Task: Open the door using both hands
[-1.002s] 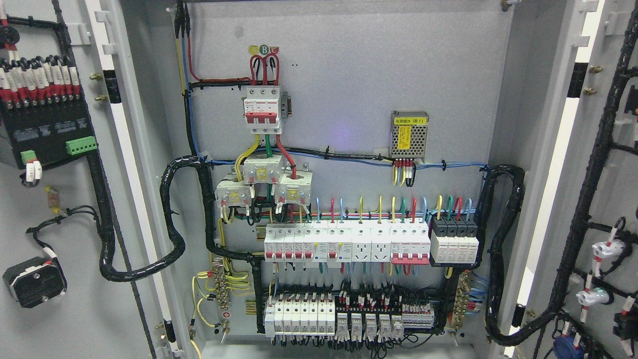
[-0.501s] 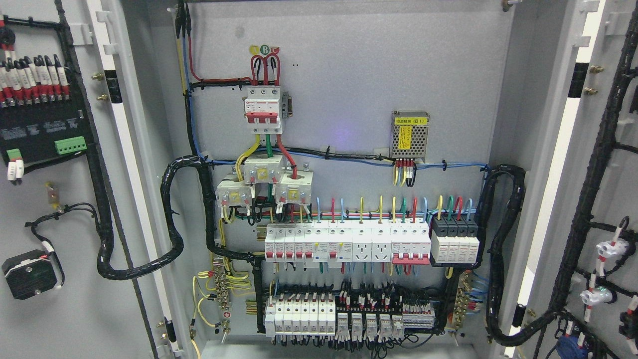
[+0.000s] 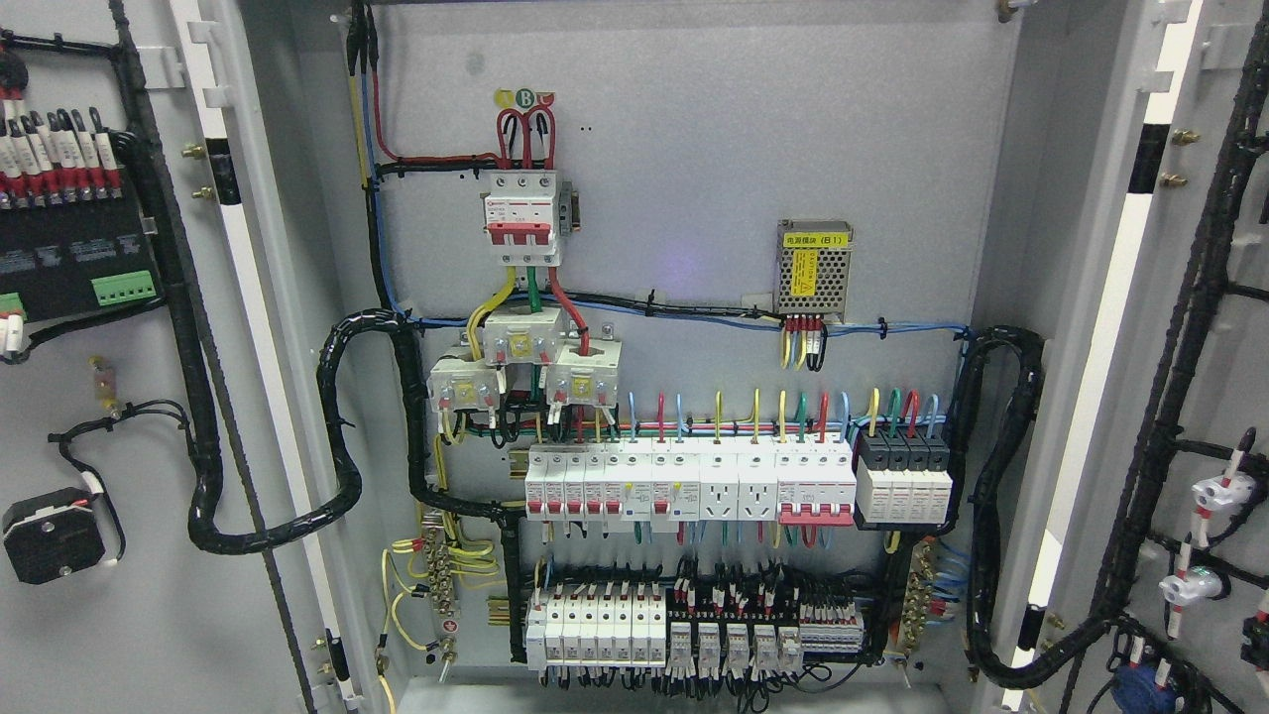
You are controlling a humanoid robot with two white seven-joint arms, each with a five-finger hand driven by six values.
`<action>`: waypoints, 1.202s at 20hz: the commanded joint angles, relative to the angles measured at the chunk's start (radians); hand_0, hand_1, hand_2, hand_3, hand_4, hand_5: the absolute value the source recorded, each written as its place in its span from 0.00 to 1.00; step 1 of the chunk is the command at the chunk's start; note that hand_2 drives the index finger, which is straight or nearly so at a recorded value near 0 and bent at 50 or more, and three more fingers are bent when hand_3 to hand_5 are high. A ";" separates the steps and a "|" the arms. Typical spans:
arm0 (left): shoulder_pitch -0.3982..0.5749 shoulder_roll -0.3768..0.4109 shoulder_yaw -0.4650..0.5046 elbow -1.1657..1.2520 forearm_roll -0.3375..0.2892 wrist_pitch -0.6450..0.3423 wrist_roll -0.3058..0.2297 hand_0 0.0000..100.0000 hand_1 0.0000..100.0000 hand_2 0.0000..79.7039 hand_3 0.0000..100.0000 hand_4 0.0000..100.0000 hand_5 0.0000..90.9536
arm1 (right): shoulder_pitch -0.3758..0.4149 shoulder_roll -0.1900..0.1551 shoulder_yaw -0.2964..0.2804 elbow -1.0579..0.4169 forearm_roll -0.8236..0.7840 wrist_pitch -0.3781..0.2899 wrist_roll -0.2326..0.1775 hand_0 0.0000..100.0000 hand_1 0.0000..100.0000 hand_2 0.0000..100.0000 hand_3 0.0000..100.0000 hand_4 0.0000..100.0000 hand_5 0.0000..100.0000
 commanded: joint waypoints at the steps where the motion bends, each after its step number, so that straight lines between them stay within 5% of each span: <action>1: -0.029 0.030 -0.005 0.081 0.002 -0.224 0.001 0.00 0.00 0.00 0.00 0.00 0.00 | 0.001 0.002 -0.024 0.031 -0.003 0.001 -0.001 0.38 0.00 0.00 0.00 0.00 0.00; 18: -0.030 0.028 -0.028 0.018 0.003 -0.227 -0.002 0.00 0.00 0.00 0.00 0.00 0.00 | -0.001 0.000 -0.021 0.025 -0.018 -0.005 0.001 0.38 0.00 0.00 0.00 0.00 0.00; 24: 0.088 0.017 -0.062 -0.129 0.005 -0.229 -0.002 0.00 0.00 0.00 0.00 0.00 0.00 | 0.004 -0.009 -0.007 -0.009 -0.021 -0.031 0.004 0.38 0.00 0.00 0.00 0.00 0.00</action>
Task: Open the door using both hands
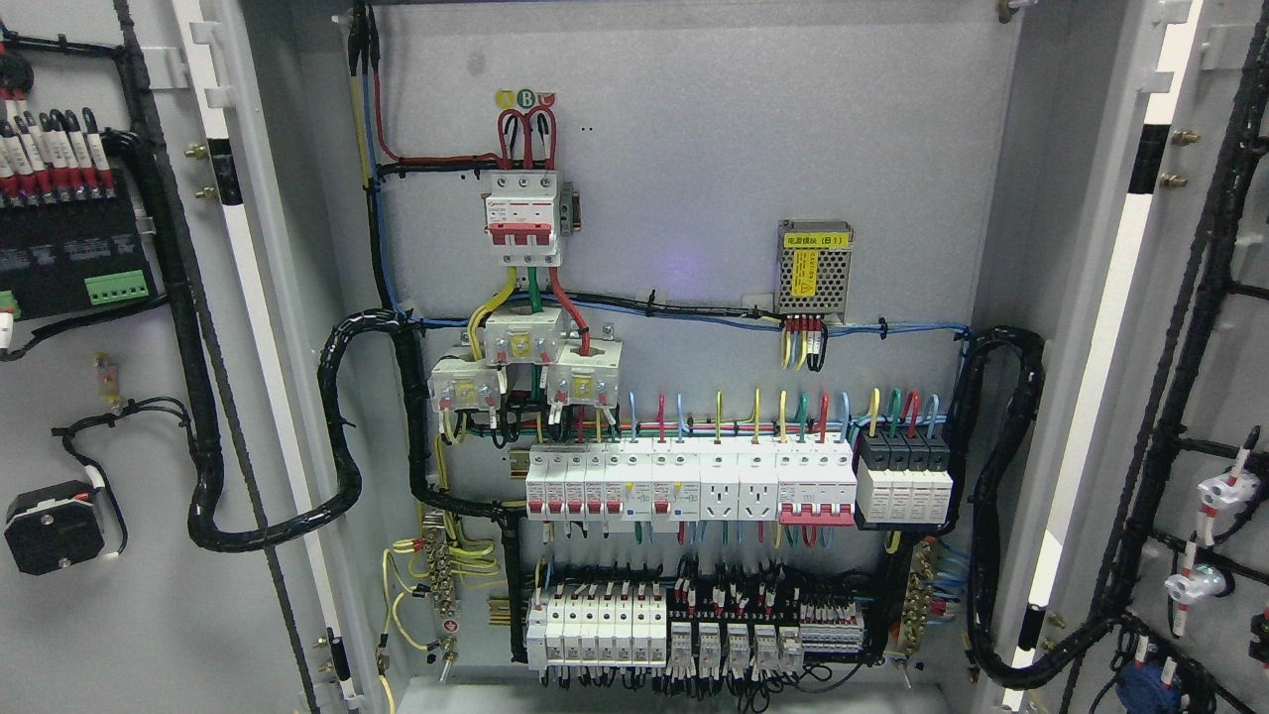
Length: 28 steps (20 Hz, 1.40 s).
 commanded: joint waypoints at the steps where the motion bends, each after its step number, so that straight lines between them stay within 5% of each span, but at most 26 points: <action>1: 0.102 -0.006 -0.043 -0.157 0.001 -0.230 -0.005 0.00 0.00 0.00 0.00 0.00 0.00 | 0.007 -0.010 0.011 -0.030 -0.006 -0.008 0.010 0.38 0.00 0.00 0.00 0.00 0.00; 12: 0.174 -0.055 -0.247 -0.309 -0.038 -0.245 -0.005 0.00 0.00 0.00 0.00 0.00 0.00 | 0.021 -0.070 0.118 -0.052 -0.004 -0.068 0.016 0.38 0.00 0.00 0.00 0.00 0.00; 21: 0.177 -0.207 -0.365 -0.372 -0.290 -0.334 -0.005 0.00 0.00 0.00 0.00 0.00 0.00 | 0.007 -0.104 0.251 -0.055 0.007 -0.069 0.018 0.38 0.00 0.00 0.00 0.00 0.00; 28: 0.263 -0.365 -0.477 -0.361 -0.519 -0.348 -0.004 0.00 0.00 0.00 0.00 0.00 0.00 | -0.051 -0.087 0.457 -0.004 0.103 -0.068 0.018 0.38 0.00 0.00 0.00 0.00 0.00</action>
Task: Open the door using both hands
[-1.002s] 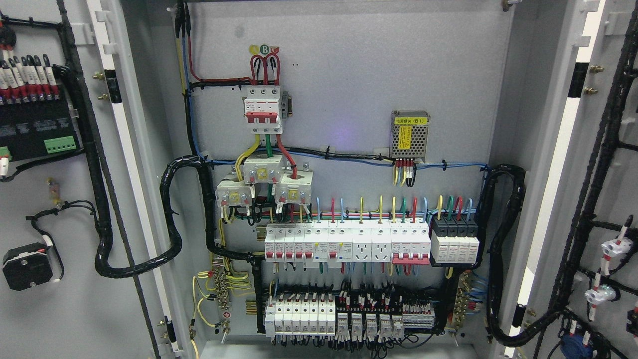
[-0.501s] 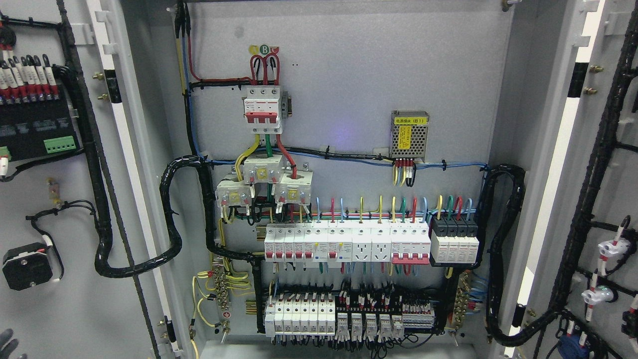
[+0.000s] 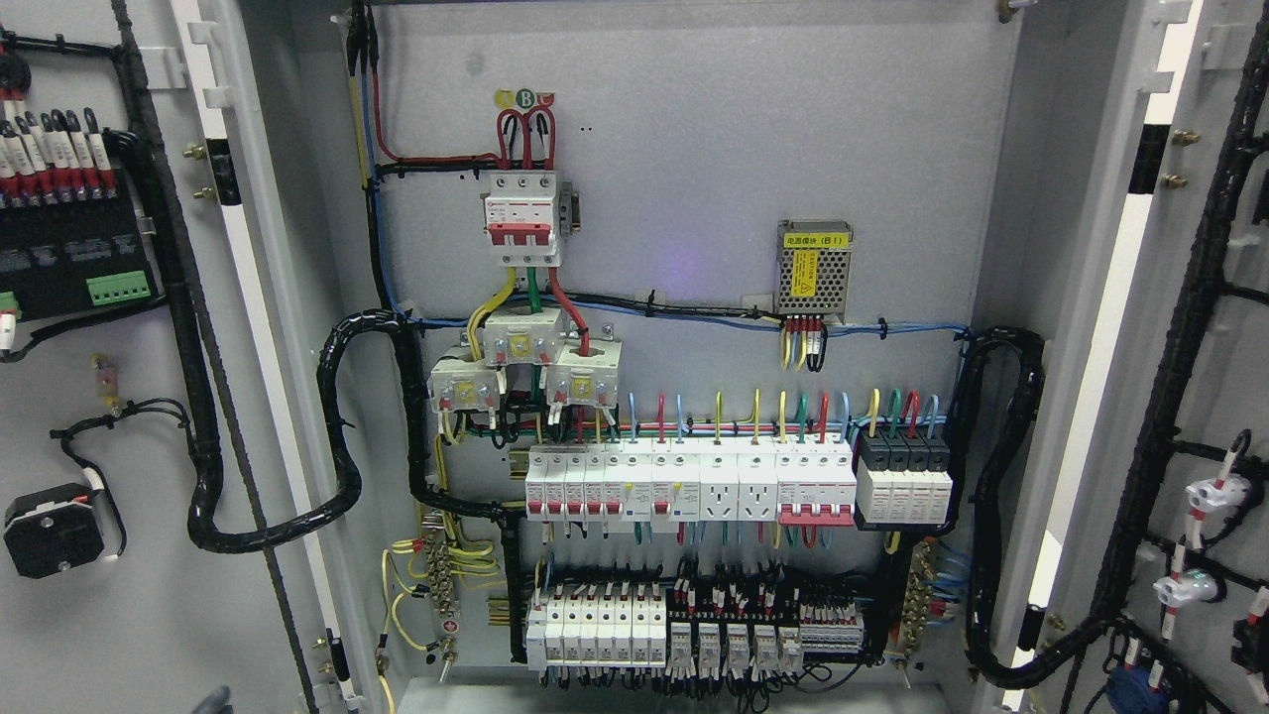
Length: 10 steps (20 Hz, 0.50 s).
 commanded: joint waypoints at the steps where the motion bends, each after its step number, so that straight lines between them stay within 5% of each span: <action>1: 0.087 -0.213 -0.176 -0.040 -0.201 -0.347 0.002 0.00 0.00 0.00 0.00 0.00 0.00 | -0.039 -0.006 0.246 0.047 0.095 0.001 -0.001 0.38 0.00 0.00 0.00 0.00 0.00; 8: 0.180 -0.258 -0.212 0.089 -0.261 -0.325 0.004 0.00 0.00 0.00 0.00 0.00 0.00 | -0.041 0.012 0.414 0.154 0.161 0.003 -0.001 0.38 0.00 0.00 0.00 0.00 0.00; 10: 0.194 -0.258 -0.212 0.124 -0.258 -0.301 0.004 0.00 0.00 0.00 0.00 0.00 0.00 | -0.027 0.046 0.454 0.185 0.206 0.001 -0.001 0.38 0.00 0.00 0.00 0.00 0.00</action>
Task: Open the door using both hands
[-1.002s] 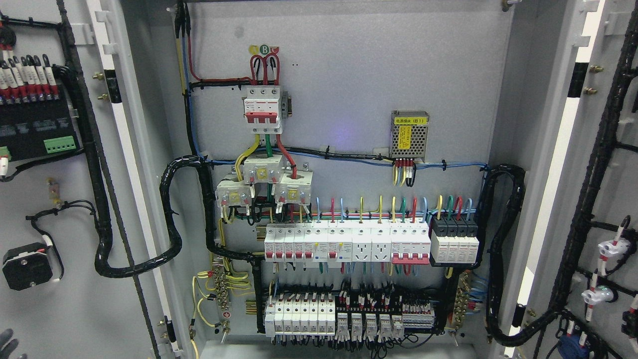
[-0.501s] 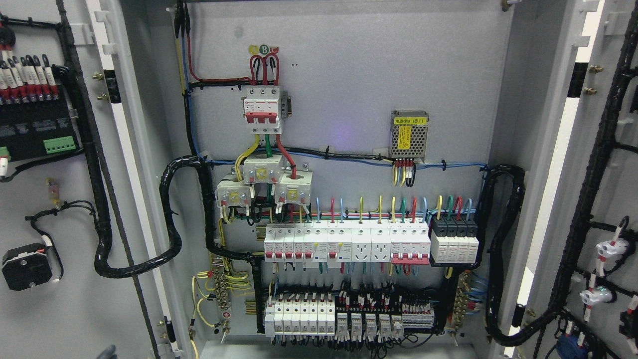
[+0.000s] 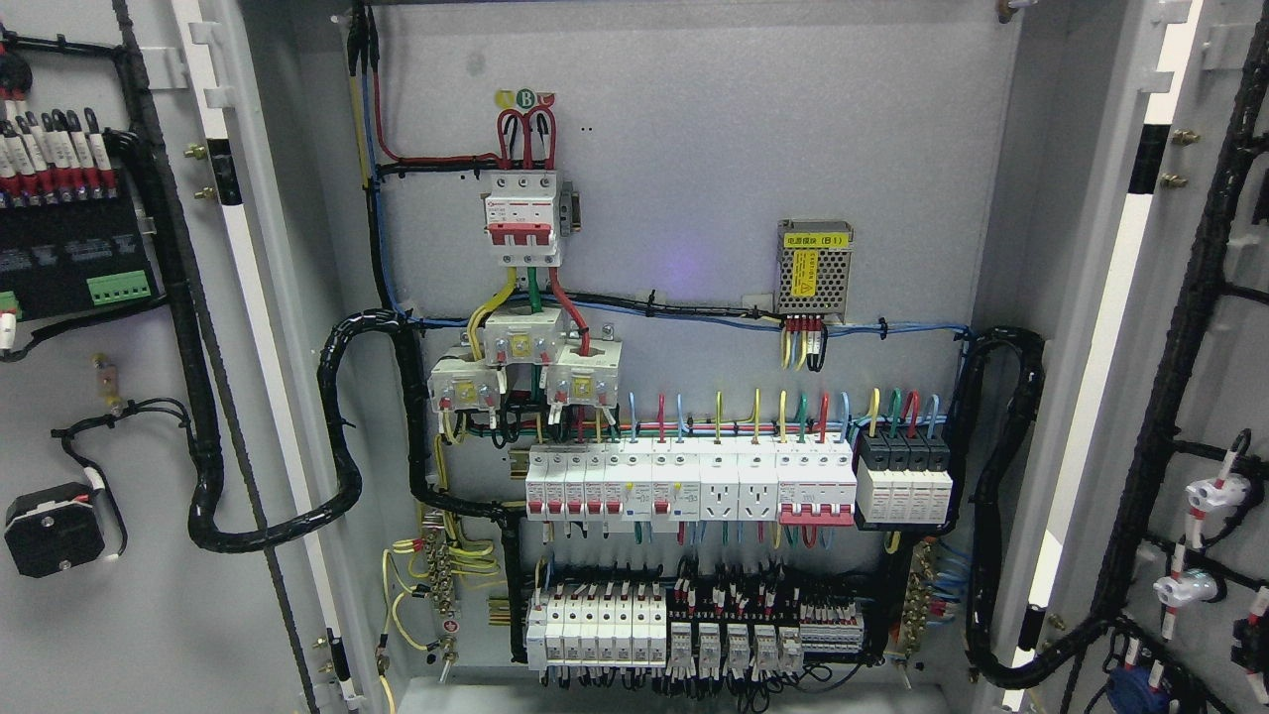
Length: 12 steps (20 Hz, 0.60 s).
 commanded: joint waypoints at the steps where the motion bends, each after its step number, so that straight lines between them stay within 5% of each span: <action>1: 0.067 -0.111 -0.092 0.113 -0.044 -0.281 0.001 0.00 0.00 0.00 0.00 0.00 0.00 | 0.027 0.046 0.250 0.131 0.089 -0.002 -0.003 0.38 0.00 0.00 0.00 0.00 0.00; 8: 0.159 -0.115 -0.087 0.171 -0.038 -0.172 -0.001 0.00 0.00 0.00 0.00 0.00 0.00 | 0.173 0.075 0.292 0.234 0.093 -0.009 -0.004 0.38 0.00 0.00 0.00 0.00 0.00; 12: 0.193 -0.102 -0.081 0.230 -0.035 -0.089 -0.001 0.00 0.00 0.00 0.00 0.00 0.00 | 0.285 0.069 0.293 0.276 0.093 -0.080 -0.004 0.38 0.00 0.00 0.00 0.00 0.00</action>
